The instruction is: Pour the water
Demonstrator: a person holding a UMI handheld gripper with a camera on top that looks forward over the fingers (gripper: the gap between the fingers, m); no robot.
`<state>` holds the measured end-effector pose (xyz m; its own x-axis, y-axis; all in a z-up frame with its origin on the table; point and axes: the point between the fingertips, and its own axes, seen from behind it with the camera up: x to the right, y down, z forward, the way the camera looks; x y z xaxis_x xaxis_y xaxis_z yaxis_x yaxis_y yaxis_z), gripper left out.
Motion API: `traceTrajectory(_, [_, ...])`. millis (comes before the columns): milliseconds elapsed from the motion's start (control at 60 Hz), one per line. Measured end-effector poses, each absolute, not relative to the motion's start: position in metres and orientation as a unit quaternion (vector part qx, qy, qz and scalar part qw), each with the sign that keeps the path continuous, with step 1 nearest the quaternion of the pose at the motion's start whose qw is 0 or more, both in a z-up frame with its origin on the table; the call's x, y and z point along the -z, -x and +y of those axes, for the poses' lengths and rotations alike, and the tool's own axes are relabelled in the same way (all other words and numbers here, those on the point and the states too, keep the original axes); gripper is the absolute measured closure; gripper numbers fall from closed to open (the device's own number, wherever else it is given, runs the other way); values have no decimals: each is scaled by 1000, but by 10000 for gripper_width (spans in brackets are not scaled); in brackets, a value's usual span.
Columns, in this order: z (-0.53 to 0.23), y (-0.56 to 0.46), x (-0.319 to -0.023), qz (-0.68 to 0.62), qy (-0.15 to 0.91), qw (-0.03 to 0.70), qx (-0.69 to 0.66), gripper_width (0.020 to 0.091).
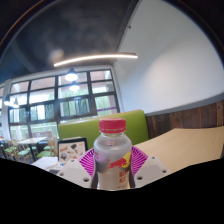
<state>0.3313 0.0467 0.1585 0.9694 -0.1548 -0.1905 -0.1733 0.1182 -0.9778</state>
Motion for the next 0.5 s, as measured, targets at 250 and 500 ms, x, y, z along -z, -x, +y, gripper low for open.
traceTrajectory(250, [71,-335,-101,71,714,696,24,688])
traceTrajectory(500, [80,-321,-97,50,717,695,34,678])
